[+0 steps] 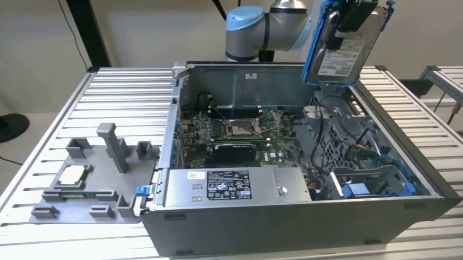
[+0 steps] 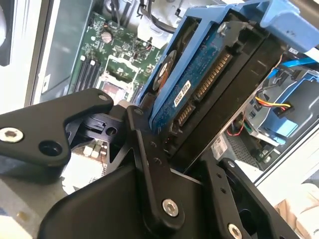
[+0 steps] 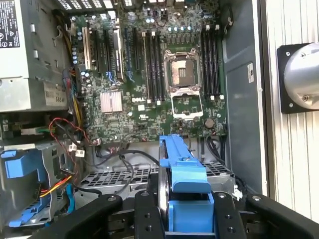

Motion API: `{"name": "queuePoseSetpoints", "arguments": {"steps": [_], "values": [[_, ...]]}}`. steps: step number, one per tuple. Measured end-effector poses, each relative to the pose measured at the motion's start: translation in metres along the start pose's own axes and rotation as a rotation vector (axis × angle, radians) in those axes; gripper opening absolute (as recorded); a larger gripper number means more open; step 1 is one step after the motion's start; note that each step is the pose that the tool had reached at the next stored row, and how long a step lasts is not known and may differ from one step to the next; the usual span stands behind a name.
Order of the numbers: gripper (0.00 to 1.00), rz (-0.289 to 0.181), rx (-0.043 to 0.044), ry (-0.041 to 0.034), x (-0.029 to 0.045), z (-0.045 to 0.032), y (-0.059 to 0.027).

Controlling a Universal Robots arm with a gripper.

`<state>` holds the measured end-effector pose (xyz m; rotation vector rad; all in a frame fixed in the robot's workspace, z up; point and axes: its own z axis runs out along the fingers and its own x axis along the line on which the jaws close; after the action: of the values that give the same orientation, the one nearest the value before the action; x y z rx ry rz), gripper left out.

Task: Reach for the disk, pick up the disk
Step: 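Pick up the disk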

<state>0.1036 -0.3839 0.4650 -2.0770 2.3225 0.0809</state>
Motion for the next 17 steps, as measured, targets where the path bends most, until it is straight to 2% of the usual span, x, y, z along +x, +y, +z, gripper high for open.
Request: {"name": "queuePoseSetpoints", "arguments": {"steps": [4,17], "values": [[0.00,0.000,0.0000,0.0000,0.0075,-0.0003,-0.0009],[0.00,0.000,-0.0006,0.0001,0.0440,-0.0018,-0.0068]]}}
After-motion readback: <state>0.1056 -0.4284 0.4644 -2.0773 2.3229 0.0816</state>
